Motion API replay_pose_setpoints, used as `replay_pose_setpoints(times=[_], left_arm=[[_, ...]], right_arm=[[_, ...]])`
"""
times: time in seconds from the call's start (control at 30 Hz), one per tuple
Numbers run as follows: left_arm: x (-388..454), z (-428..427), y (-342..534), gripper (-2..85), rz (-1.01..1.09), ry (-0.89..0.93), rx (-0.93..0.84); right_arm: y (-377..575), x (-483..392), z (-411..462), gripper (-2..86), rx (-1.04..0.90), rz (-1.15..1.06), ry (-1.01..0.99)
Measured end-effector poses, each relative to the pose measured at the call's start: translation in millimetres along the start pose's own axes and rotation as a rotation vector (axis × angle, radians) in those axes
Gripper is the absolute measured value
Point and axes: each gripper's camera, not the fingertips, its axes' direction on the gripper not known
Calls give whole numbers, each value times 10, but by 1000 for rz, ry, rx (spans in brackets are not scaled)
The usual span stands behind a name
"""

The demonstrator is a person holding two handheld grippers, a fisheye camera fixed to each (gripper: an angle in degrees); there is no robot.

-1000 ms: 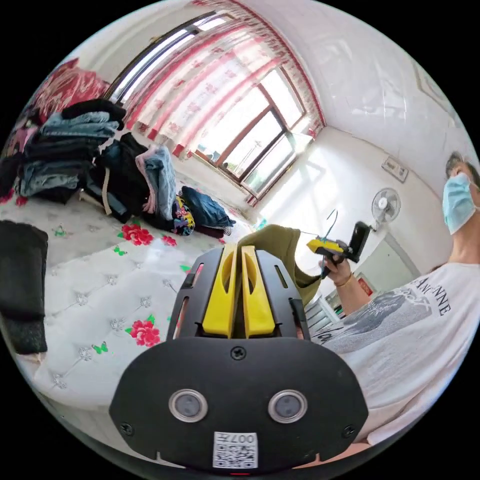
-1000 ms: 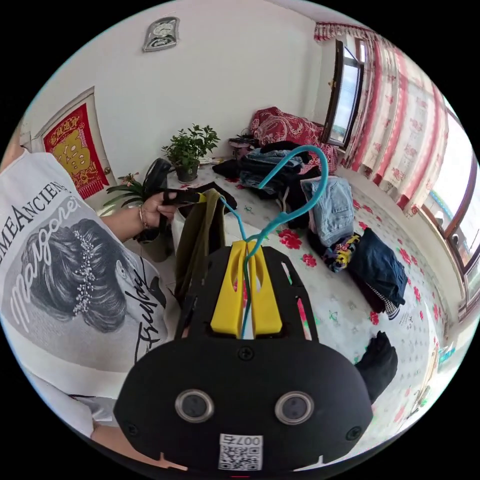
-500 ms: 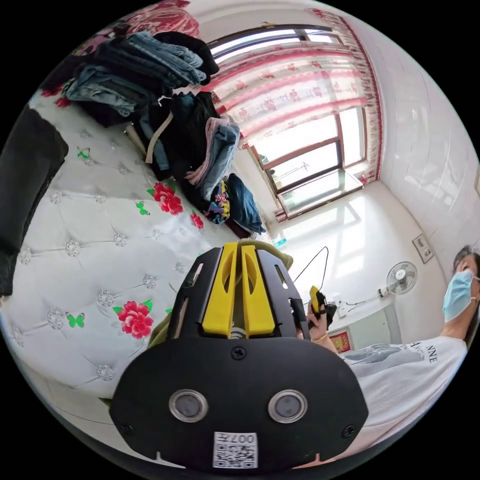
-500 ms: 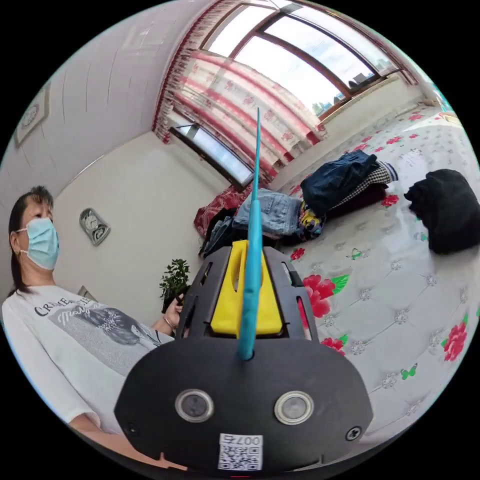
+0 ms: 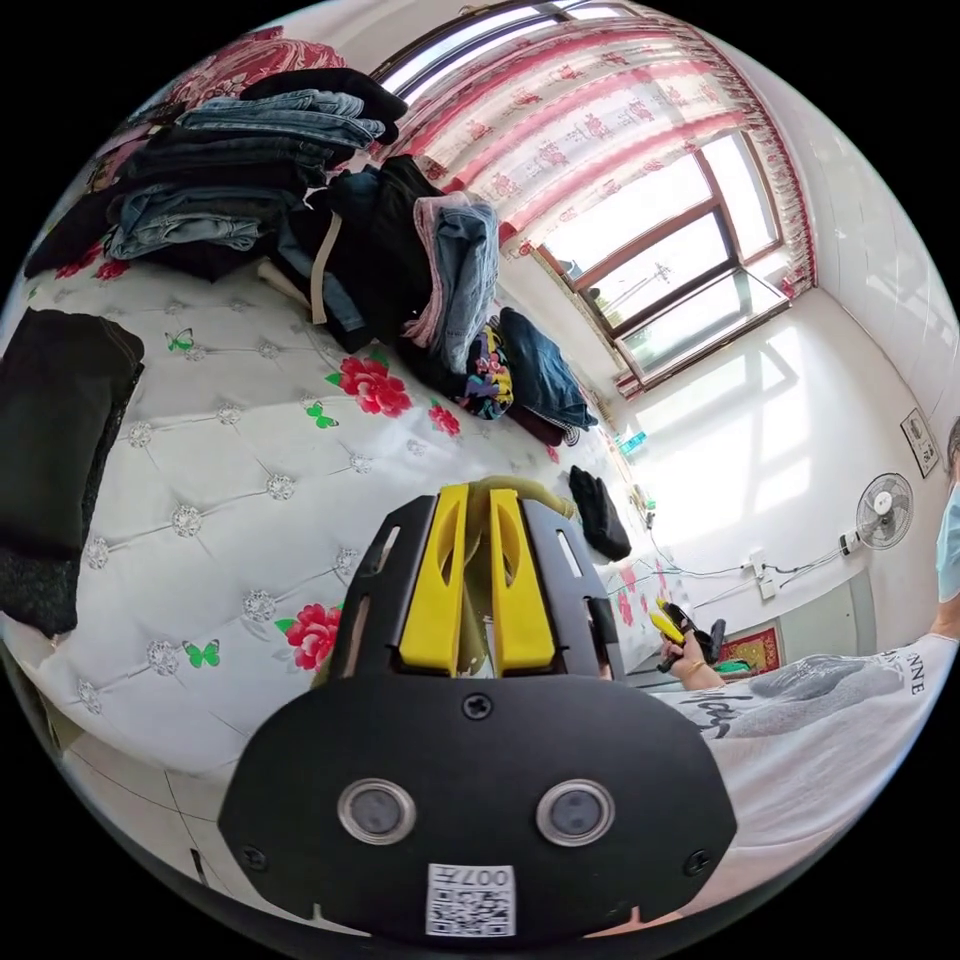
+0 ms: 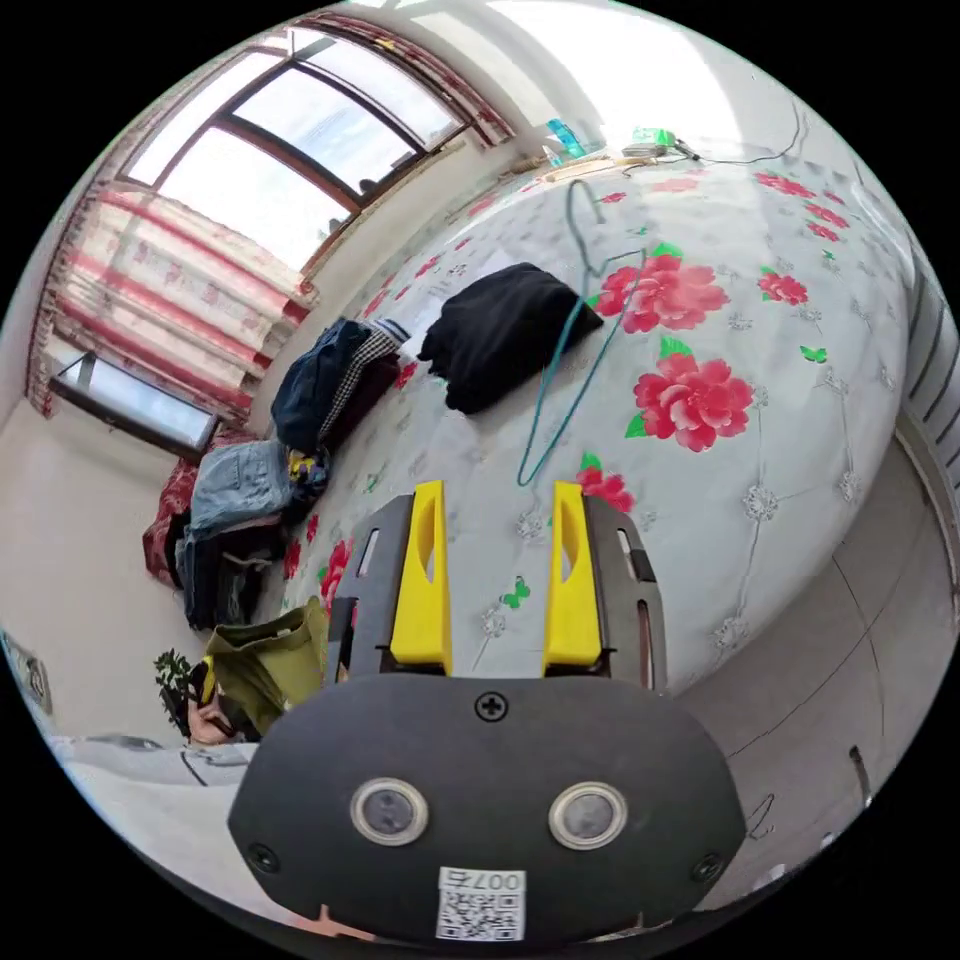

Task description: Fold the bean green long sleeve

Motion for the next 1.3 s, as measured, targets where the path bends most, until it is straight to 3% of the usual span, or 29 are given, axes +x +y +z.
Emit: replay_pose_setpoints(times=[0.1,0.3,0.5,0.8,1.0,1.07,1.17,1.23,1.3], left_arm=[[64,49,-34,0,22,-29,-16],[56,183,-46,-6,-34,-56,-61],[185,7,35,-7,19,-86,-58],[759,-702,55,-9,174,6,150],[1467,-887,-504,-5,434,36,370],[1758,-618,-1051,5,581,-102,412],[1733,-73,-1793,48,425,-229,268],[1659,52,-1882,54,316,-344,239],[1619,84,-1645,55,332,-420,281]], right_arm=[[397,-645,304,120,-147,-228,-142],[1417,-1984,1022,116,-400,-717,-78],[1996,-2293,1602,67,-624,-913,188],[1595,-2464,-184,51,-171,-684,-3],[1440,-3433,-1233,55,215,-979,39],[1147,-3921,-1165,60,338,-1081,97],[602,-4448,-669,65,265,-1061,183],[453,-4569,-381,61,171,-1024,216],[538,-4485,-161,58,118,-1002,235]])
